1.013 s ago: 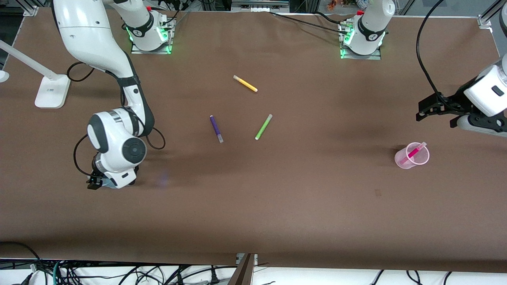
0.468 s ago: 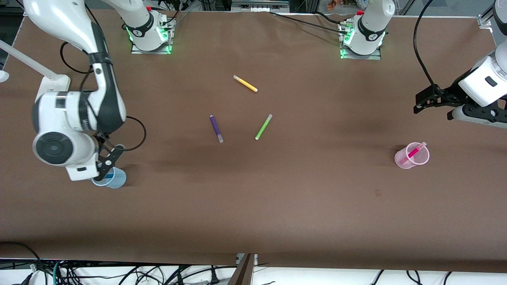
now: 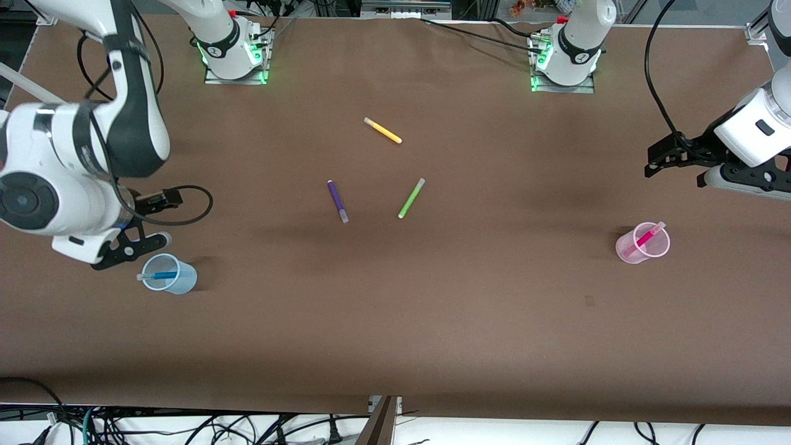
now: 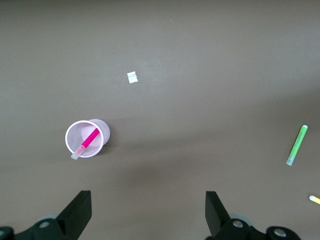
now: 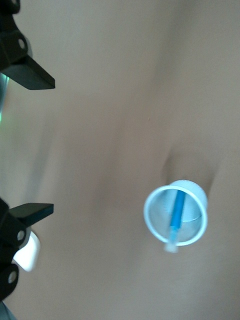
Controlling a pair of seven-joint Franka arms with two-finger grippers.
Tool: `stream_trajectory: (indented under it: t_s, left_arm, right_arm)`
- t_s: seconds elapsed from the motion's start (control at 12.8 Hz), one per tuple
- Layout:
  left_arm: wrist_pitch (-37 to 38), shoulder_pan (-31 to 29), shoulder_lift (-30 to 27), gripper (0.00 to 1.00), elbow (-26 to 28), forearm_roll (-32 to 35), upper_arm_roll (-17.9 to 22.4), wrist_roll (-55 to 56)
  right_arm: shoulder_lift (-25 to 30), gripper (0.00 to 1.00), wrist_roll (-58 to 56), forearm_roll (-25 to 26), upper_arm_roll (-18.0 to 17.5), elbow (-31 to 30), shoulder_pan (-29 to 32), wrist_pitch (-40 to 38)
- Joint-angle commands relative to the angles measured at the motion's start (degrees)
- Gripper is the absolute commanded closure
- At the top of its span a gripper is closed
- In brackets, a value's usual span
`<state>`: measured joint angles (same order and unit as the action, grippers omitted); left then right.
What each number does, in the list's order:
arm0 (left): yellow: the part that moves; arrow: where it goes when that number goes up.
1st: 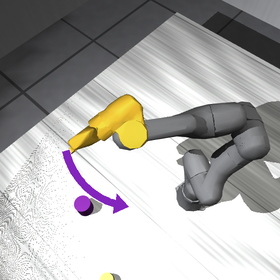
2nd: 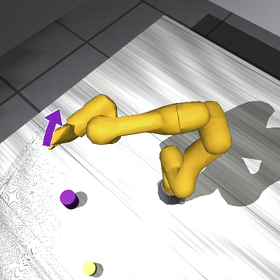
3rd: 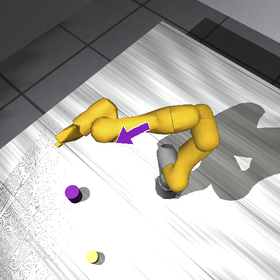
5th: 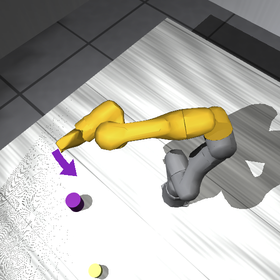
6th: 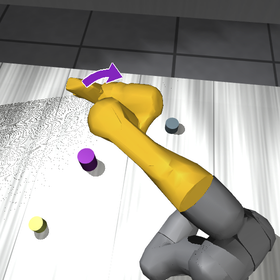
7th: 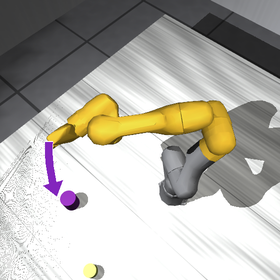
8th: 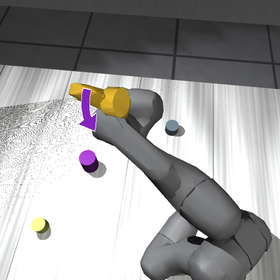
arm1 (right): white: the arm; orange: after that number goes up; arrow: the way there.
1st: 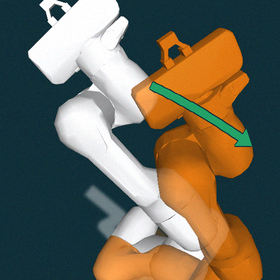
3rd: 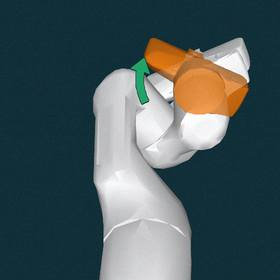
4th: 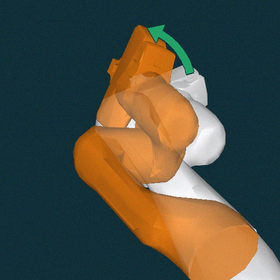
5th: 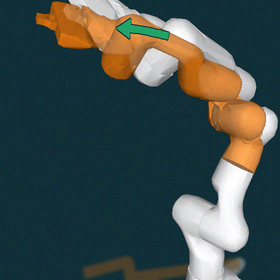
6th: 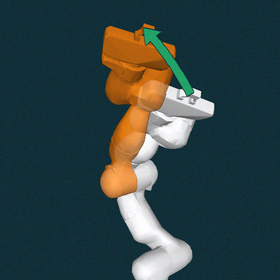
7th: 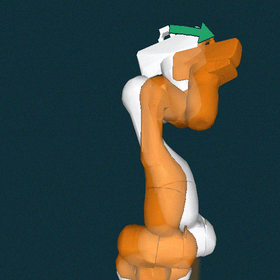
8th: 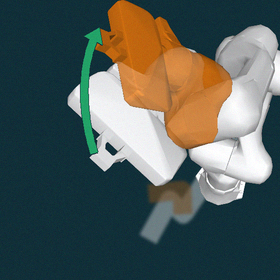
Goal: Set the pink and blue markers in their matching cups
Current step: 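Release the blue marker into the blue cup and withdraw the right gripper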
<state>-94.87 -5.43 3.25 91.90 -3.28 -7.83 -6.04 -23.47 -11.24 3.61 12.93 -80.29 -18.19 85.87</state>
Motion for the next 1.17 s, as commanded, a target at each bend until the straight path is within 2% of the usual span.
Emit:
stream_trajectory:
  t_s: [0.0, 0.16, 0.47, 0.62, 0.94, 1.09]
  left_arm:
    - [0.1, 2.1, -1.4, 0.0, 1.3, -0.5, 1.5, -0.7]
    - [0.3, 6.2, -1.4, 0.0, 1.3, -0.5, 5.9, -0.6]
    - [0.7, 5.7, -1.5, 0.0, 1.1, -0.5, 6.0, -0.7]
    - [0.8, 5.6, -1.5, 0.0, 1.1, -0.5, 5.9, -0.8]
    - [1.0, 5.6, -1.5, 0.0, 1.0, -0.5, 6.1, -0.8]
    - [2.4, 5.6, -1.5, 0.0, 0.9, -0.5, 5.8, -0.8]
  right_arm:
    - [8.2, 0.0, 7.8, -0.8, -5.0, -4.4, 4.0, -2.1]
    - [14.4, 0.0, 7.8, -0.8, -5.2, -6.3, 5.6, -3.2]
    - [23.4, 0.0, 7.4, -0.9, -5.2, -7.3, 11.0, -7.2]
    - [24.9, 0.0, 6.8, -0.7, -5.3, -8.5, 11.9, -9.0]
    - [26.0, 0.0, 9.9, -1.0, -9.1, -9.4, 12.3, -10.2]
    - [26.3, 0.0, 13.0, -3.1, -9.7, -9.8, 12.3, -10.3]
